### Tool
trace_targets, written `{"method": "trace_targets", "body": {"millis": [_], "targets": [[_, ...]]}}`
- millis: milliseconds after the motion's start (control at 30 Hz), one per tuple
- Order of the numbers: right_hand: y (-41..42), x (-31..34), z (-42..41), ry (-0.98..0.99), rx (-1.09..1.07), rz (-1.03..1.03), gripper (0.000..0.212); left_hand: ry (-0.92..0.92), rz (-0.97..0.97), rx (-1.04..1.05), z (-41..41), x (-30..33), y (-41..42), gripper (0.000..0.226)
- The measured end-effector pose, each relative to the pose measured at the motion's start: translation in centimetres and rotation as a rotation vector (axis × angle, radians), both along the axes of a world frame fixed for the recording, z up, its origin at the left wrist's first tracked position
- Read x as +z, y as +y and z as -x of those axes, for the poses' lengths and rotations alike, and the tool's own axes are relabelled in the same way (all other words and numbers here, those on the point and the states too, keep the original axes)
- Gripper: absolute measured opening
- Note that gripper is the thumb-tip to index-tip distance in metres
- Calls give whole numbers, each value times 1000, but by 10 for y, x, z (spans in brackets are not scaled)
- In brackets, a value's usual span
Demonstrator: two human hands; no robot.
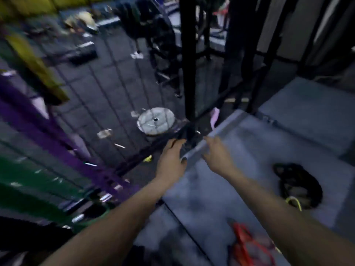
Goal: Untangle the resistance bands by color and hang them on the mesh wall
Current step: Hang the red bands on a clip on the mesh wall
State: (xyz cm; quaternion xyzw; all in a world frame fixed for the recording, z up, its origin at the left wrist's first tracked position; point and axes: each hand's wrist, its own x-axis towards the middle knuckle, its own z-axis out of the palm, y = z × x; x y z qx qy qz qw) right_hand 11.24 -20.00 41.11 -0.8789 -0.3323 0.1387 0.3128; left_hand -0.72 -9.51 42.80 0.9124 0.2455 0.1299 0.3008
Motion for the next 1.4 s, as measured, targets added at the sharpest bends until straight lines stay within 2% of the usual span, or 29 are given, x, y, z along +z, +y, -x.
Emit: {"method": "trace_targets", "body": {"millis": [100, 267, 400, 600, 800, 900, 1033, 1133, 1233, 1333, 1400], "targets": [[-54, -45, -15, 83, -95, 119, 53, 152, 28, -79, -25, -49, -41, 51], [-143, -123, -25, 202, -259, 232, 52, 342, 173, -237, -46, -137, -96, 56], [-197, -185, -19, 249, -349, 289, 54, 447, 198, -337, -59, -198, -135, 58], [-250, -275, 19, 385, -531, 356, 47, 566, 232, -476, -53, -293, -180, 58], [-281, -346, 54, 416, -664, 383, 56, 562, 196, -514, -39, -369, -202, 61], [-288, -369, 59, 379, -720, 408, 57, 518, 120, -545, -40, -391, -207, 63], [-290, -391, 65, 418, -775, 434, 55, 507, -118, -593, -44, -406, -219, 59], [-287, -400, 71, 452, -768, 450, 53, 499, -187, -561, -44, -415, -225, 42], [-282, -402, 75, 491, -759, 426, 46, 590, -146, -565, -38, -418, -217, 23], [-273, -391, 74, 540, -707, 381, 29, 646, 11, -484, -33, -411, -198, 22], [-261, -378, 66, 526, -664, 336, 23, 620, 127, -401, -34, -397, -183, 22]]}}
